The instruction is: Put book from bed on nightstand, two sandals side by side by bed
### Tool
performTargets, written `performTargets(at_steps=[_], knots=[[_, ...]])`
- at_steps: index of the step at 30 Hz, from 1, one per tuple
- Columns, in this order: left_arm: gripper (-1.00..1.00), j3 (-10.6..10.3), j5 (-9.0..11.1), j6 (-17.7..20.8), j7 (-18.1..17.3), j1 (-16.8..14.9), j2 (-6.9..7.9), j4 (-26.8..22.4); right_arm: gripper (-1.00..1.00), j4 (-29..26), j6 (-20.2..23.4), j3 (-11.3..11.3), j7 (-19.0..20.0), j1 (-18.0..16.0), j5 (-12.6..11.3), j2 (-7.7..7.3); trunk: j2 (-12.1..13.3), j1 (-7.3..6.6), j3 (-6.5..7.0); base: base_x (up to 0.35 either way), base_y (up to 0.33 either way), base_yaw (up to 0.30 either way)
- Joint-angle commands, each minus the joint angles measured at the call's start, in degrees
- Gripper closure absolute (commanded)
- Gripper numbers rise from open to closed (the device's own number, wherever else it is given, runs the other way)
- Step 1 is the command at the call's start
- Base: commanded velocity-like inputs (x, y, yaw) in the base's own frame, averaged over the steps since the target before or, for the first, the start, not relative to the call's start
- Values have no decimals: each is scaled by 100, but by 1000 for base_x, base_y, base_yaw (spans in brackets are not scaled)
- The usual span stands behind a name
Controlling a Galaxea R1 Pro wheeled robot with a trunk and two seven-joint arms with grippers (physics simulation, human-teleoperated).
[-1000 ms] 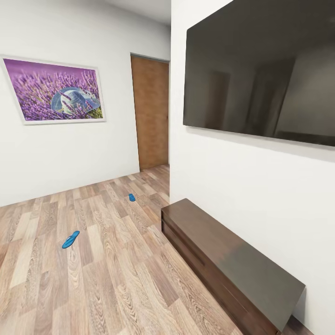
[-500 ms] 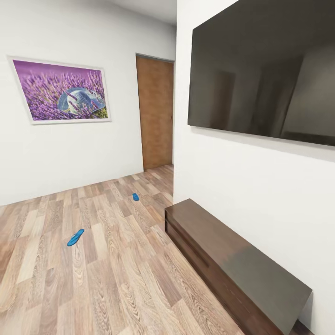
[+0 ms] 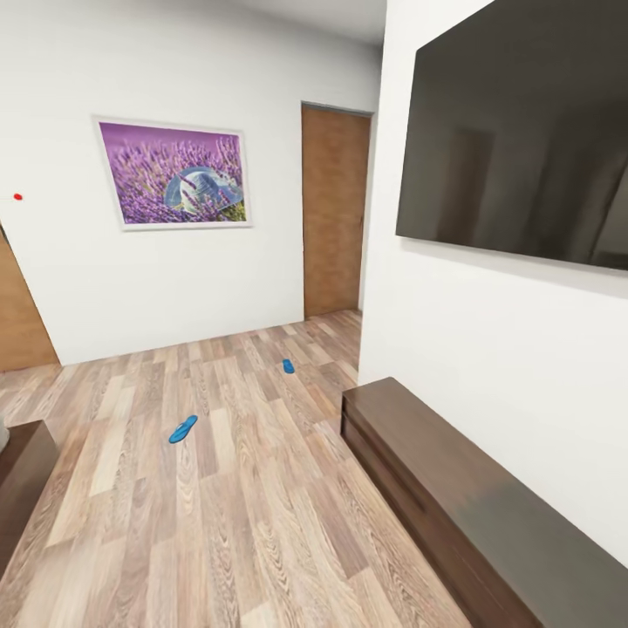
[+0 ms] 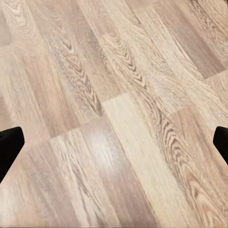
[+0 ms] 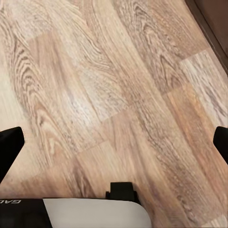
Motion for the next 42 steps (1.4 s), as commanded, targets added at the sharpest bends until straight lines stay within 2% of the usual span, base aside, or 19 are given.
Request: performTargets(at_steps=[1, 42], knots=[[-100, -1, 2, -19, 2, -5, -1, 7, -100, 2, -18, -7, 3, -2, -2, 0, -3, 0, -6, 0, 0, 293], [-100, -9, -6, -19, -2, -4, -4, 10, -100, 2, -18, -3, 2, -2, -2, 9, -3, 0, -6, 0, 0, 293]])
